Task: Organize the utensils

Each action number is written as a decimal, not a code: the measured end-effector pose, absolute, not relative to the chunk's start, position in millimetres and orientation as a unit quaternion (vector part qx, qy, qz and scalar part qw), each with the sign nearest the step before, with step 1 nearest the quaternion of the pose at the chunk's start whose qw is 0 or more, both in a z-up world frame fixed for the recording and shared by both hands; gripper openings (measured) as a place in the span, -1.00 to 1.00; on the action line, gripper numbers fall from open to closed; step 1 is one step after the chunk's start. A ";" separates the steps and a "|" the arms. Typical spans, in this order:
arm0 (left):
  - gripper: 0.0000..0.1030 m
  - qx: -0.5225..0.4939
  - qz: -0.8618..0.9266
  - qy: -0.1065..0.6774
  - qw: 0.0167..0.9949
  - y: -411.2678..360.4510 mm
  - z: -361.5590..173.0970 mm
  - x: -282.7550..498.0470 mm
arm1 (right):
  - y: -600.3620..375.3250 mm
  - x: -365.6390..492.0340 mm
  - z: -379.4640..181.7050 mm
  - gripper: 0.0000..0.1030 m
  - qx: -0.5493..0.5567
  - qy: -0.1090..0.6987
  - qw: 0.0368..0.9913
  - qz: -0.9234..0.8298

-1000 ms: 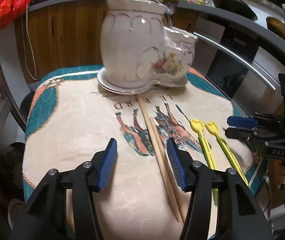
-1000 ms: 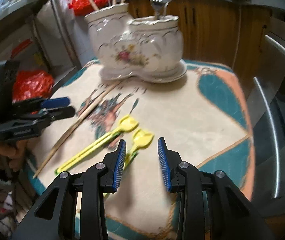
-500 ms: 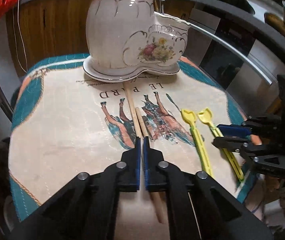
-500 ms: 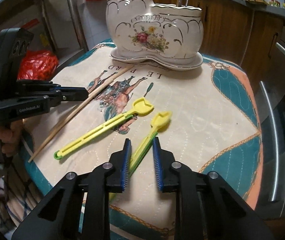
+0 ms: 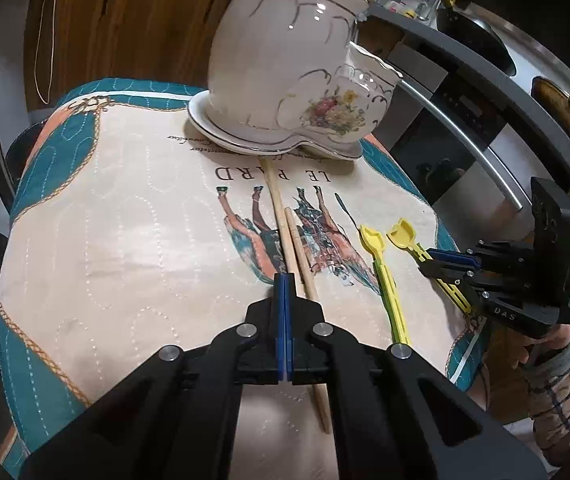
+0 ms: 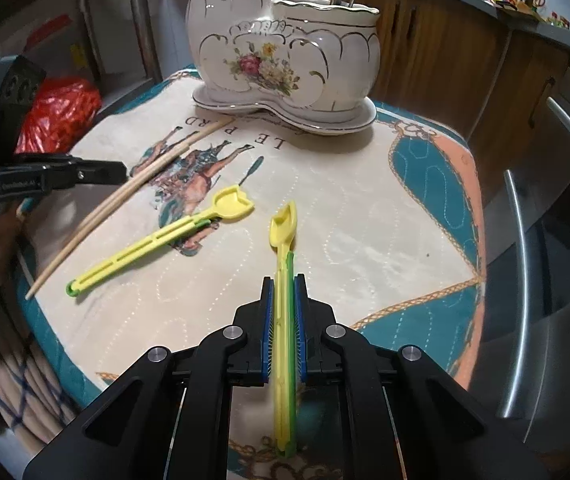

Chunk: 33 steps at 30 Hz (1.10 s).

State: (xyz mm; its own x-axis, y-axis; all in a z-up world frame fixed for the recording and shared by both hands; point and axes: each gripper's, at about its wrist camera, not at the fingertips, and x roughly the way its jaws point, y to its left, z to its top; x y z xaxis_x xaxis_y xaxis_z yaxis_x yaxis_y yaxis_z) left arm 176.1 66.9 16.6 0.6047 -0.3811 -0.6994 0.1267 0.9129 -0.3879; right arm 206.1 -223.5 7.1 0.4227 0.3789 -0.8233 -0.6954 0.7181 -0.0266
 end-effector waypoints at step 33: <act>-0.45 -0.068 -0.093 0.461 0.880 36.2 24.6 269.7 | -225.6 203.8 7.3 -0.79 -0.183 0.423 0.825 0.328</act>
